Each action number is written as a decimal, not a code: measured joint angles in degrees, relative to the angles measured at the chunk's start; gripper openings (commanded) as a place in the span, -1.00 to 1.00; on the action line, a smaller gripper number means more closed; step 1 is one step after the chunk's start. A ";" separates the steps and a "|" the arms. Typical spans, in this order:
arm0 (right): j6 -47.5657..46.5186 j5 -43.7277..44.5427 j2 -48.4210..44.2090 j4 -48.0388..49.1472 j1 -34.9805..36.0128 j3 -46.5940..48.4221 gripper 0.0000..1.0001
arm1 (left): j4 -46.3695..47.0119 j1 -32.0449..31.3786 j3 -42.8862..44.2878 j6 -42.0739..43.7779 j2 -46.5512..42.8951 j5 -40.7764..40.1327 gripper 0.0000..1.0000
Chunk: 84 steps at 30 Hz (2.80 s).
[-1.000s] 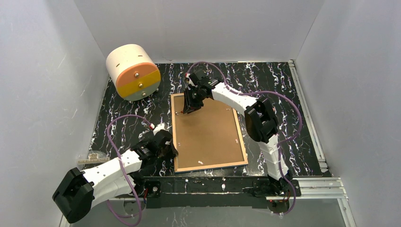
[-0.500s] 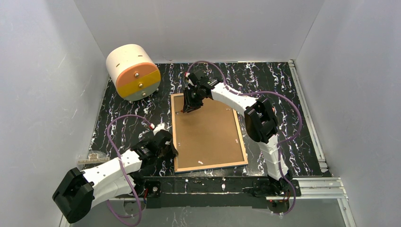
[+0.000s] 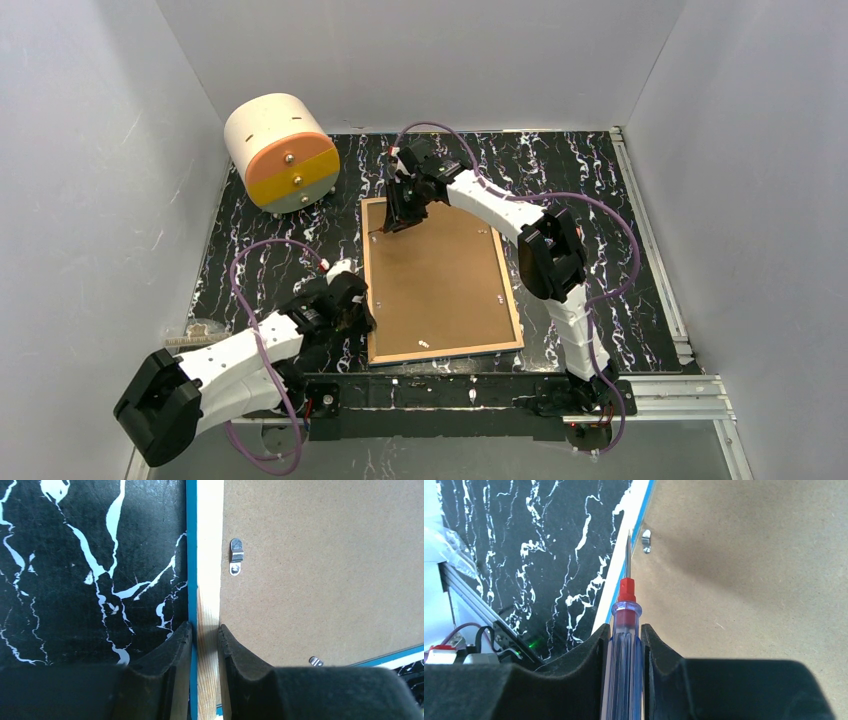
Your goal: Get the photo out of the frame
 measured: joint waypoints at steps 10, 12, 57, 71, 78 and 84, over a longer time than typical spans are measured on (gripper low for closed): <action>0.04 -0.94 -0.07 -0.26 -0.15 1.62 -0.97 | -4.94 0.00 3.48 2.99 0.66 -1.33 -0.07; 0.07 -0.04 -0.50 -0.48 -0.33 1.05 -0.97 | -5.88 0.00 5.55 3.93 0.83 -1.46 0.04; 9.25 5.31 -21.62 4.76 -19.17 -24.46 -0.97 | -2.84 16.04 28.06 20.94 33.94 1.77 0.02; 3.76 6.12 -12.98 -0.68 -19.17 -14.84 -0.97 | -1.51 16.59 28.15 25.03 34.05 4.17 -0.91; 1.38 6.62 -7.78 -3.28 -19.17 -10.01 -0.97 | -4.83 16.63 31.12 29.83 36.17 5.22 -0.98; 0.22 6.56 -6.21 -4.24 -19.17 -7.91 -0.97 | -3.93 16.63 30.56 31.74 35.85 5.66 -0.99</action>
